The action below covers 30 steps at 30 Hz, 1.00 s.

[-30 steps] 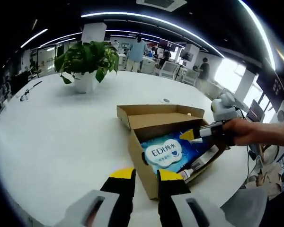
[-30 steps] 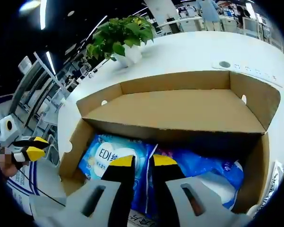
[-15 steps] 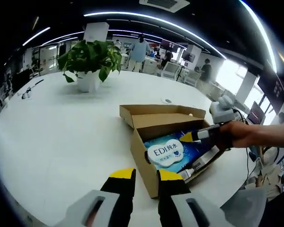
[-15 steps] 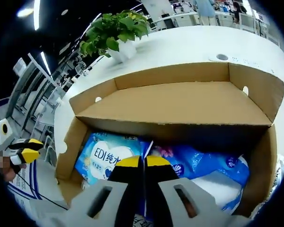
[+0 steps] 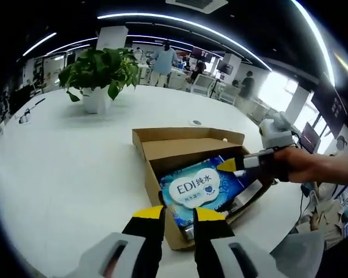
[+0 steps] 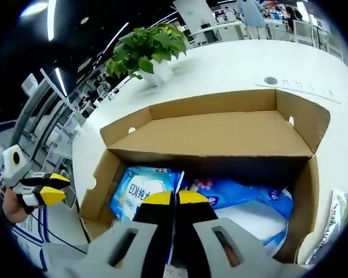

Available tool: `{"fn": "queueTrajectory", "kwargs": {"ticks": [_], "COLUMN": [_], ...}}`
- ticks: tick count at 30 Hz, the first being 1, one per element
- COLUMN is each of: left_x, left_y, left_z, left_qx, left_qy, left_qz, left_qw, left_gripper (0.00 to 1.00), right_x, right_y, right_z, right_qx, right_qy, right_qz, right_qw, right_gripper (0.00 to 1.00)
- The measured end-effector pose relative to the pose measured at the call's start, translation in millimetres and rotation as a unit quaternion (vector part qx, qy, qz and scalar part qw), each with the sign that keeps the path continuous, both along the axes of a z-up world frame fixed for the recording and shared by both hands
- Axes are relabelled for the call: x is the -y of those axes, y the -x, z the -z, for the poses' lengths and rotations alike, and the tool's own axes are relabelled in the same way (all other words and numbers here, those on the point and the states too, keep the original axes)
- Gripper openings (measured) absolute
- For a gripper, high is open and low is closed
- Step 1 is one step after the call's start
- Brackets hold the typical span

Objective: Operate the shoe box by opening the lid, removing the specified soft item, and placing it in the target area until the item is outside and the box remains undamaged.

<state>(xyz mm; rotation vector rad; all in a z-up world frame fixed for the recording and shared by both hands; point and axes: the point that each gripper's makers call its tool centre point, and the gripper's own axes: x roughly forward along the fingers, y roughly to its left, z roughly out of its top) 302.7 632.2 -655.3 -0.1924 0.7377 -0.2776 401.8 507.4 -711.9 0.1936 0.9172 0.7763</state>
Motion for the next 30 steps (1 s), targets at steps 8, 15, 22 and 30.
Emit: {"fn": "queueTrajectory", "kwargs": {"ticks": [8, 15, 22, 30], "left_x": [18.3, 22.3, 26.6, 36.2], "left_y": [-10.7, -20.9, -22.8, -24.1], "left_z": [-2.0, 1.7, 5.1, 11.9], "left_qx": [0.003, 0.001, -0.004, -0.014], "left_qy": [0.004, 0.000, 0.001, 0.006], "left_qz": [0.019, 0.032, 0.037, 0.044], "left_qw": [0.9998, 0.9995, 0.9993, 0.9989], "left_gripper": [0.19, 0.19, 0.19, 0.19], "right_x": [15.2, 23.8, 29.9, 48.9], "right_y": [-3.2, -0.6, 1.1, 0.9], "right_z": [-8.2, -10.6, -16.8, -26.1], "right_qx": [0.006, 0.009, 0.013, 0.018], "right_qy": [-0.006, -0.009, -0.017, -0.026], "right_qz": [0.008, 0.015, 0.022, 0.041], "right_qw": [0.9999, 0.9998, 0.9995, 0.9987], "right_gripper": [0.00, 0.00, 0.00, 0.00]}}
